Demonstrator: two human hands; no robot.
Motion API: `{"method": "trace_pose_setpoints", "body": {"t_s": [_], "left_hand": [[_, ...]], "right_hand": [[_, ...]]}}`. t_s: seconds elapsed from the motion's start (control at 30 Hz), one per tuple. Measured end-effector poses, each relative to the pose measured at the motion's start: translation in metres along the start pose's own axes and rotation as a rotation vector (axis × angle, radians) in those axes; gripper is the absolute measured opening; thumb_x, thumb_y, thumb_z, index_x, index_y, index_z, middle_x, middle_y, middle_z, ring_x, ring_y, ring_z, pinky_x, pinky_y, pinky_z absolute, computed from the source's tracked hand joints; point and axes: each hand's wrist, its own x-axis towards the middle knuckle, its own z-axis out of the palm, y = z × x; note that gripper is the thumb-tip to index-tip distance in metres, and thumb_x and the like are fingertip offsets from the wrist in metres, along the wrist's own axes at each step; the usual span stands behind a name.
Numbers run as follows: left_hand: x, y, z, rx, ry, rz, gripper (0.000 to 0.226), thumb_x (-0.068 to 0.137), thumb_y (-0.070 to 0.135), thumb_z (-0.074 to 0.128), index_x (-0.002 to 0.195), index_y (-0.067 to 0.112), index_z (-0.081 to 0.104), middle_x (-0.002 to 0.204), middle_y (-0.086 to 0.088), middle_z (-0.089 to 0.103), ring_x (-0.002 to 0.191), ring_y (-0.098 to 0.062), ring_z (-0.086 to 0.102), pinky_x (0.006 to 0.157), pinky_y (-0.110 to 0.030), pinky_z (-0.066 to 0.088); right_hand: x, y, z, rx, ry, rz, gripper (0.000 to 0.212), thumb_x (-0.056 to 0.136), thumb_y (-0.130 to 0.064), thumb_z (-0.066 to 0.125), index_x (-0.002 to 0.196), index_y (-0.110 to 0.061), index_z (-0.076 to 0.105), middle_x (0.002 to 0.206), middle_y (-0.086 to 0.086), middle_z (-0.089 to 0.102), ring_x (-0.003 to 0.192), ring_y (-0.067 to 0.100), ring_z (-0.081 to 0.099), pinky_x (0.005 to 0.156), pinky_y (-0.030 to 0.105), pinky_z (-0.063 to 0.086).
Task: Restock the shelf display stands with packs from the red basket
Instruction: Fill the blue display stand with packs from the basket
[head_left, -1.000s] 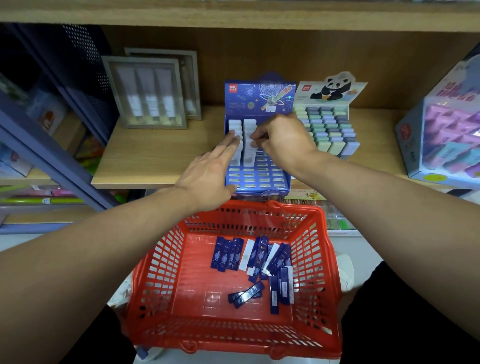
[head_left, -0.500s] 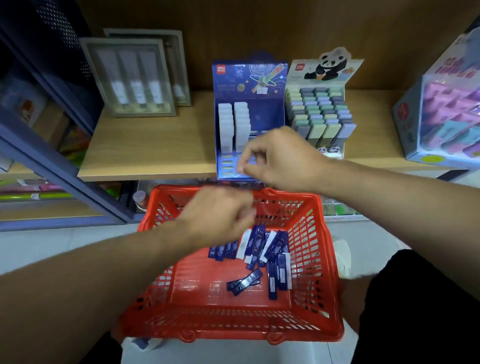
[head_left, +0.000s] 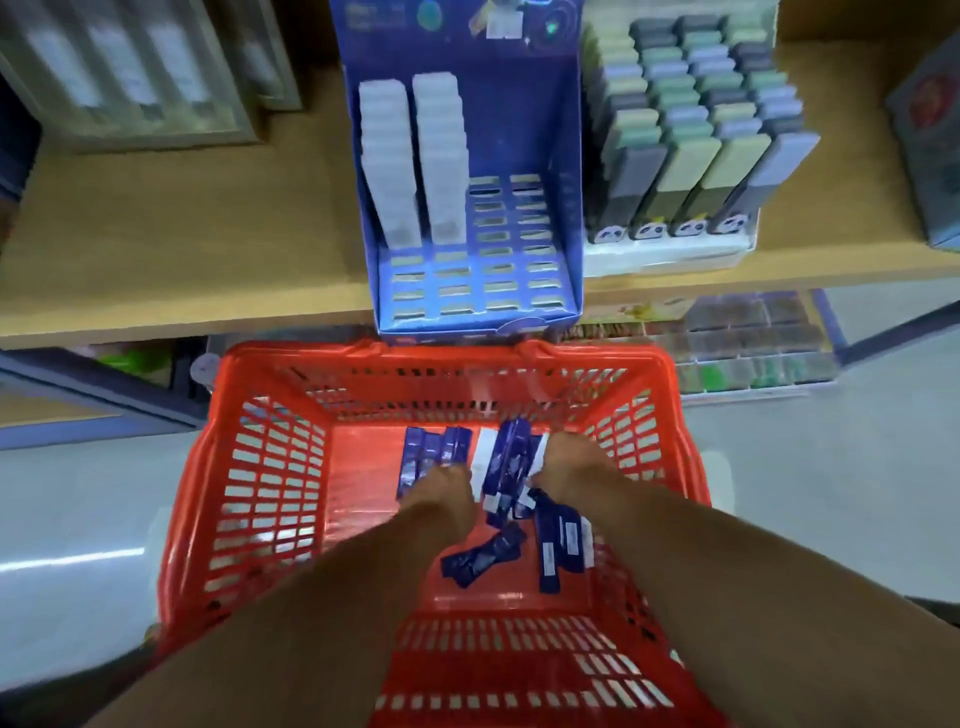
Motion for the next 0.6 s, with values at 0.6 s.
{"method": "trace_pose_setpoints", "body": {"t_s": [0.6], "left_hand": [[0.047, 0.025, 0.018, -0.053, 0.005, -0.204, 0.034, 0.095, 0.009, 0.052, 0.128, 0.004, 0.056, 0.124, -0.016, 0.064, 0.112, -0.030, 0.064, 0.091, -0.038, 0.057]], "right_hand": [[0.014, 0.003, 0.016, -0.216, 0.231, -0.024, 0.056, 0.089, -0.021, 0.072, 0.133, -0.012, 0.038, 0.111, 0.008, 0.069, 0.098, 0.028, 0.069, 0.068, 0.034, 0.044]]}}
